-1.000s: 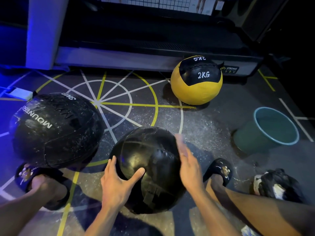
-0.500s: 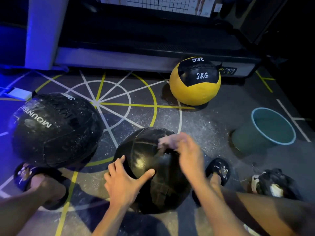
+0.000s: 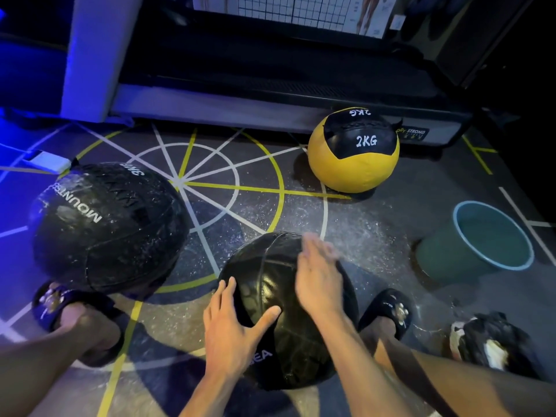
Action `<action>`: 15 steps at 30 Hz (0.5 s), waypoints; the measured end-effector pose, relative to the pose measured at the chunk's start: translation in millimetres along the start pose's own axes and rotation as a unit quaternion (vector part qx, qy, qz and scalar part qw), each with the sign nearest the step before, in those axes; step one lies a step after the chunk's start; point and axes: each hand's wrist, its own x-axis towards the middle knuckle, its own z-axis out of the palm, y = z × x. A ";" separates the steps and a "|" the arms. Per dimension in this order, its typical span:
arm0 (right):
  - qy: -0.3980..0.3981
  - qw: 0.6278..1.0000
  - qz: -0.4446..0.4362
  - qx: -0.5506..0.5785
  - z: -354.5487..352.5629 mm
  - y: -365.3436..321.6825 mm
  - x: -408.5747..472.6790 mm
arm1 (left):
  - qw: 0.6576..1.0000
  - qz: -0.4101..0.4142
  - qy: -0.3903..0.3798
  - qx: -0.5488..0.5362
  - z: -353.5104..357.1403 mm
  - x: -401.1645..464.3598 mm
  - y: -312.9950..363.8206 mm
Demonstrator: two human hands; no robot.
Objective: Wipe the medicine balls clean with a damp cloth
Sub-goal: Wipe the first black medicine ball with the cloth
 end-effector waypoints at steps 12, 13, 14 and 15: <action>-0.066 0.983 0.165 0.043 -51.1 55.6 7.3 | 0.999 -0.014 0.004 0.033 4.9 0.5 4.7; -0.055 0.983 0.168 0.046 -46.7 47.5 5.4 | 0.999 -0.010 0.005 0.038 6.5 0.1 5.1; -0.038 0.989 0.139 0.030 -40.0 33.8 5.3 | 0.999 -0.005 0.008 0.049 8.3 -0.4 5.3; -0.019 0.996 0.093 0.004 -29.8 17.9 7.3 | 0.998 0.001 0.012 0.065 10.3 -1.2 5.5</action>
